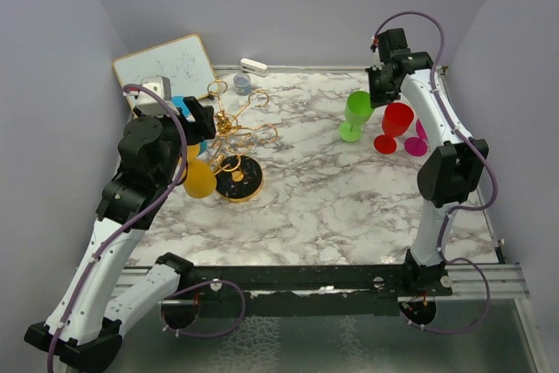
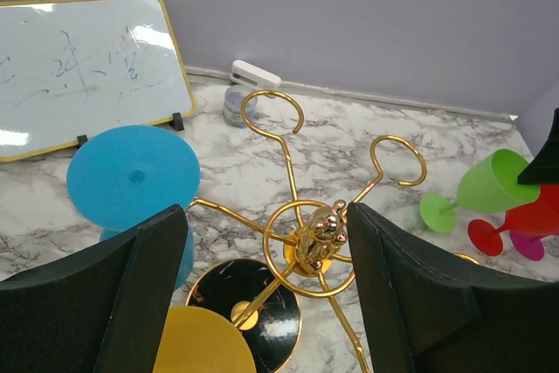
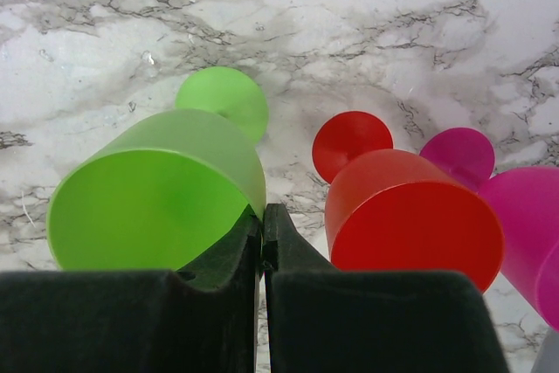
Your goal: Take the wine glass off the wine glass rack
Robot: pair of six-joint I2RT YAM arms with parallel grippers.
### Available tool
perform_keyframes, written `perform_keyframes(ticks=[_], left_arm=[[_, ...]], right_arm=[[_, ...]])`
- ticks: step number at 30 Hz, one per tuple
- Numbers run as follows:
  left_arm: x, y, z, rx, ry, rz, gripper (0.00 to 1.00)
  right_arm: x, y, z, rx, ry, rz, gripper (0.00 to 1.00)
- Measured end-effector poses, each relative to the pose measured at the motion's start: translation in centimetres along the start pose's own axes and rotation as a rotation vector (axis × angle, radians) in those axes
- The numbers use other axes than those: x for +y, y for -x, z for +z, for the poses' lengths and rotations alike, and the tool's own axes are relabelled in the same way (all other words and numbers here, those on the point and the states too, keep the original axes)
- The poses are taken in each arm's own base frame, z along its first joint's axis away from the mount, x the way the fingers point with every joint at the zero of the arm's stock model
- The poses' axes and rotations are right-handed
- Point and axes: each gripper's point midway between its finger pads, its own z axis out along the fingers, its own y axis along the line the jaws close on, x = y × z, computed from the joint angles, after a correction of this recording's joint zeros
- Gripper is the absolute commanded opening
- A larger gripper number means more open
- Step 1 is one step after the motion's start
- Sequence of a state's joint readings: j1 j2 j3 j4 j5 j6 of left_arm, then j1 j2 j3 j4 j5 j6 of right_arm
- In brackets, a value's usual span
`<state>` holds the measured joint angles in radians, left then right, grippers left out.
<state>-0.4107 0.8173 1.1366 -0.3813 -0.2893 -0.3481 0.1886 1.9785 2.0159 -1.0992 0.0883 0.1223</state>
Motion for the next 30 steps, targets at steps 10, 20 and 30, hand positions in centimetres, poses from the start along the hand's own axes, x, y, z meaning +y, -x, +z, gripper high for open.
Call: perform_keyframes(ticks=[10, 20, 30], left_arm=[[0.2, 0.2, -0.2, -0.008, 0.007, 0.003, 0.76], [0.1, 0.9, -0.4, -0.019, 0.005, 0.0, 0.79], [0.0, 1.3, -0.6, -0.024, 0.007, -0.003, 0.81]], right_arm=[[0.3, -0.7, 0.4, 0.02, 0.002, -0.008, 0.07], [0.4, -0.9, 0.5, 0.027, 0.005, -0.009, 0.12], [0.5, -0.4, -0.6, -0.005, 0.018, -0.005, 0.2]])
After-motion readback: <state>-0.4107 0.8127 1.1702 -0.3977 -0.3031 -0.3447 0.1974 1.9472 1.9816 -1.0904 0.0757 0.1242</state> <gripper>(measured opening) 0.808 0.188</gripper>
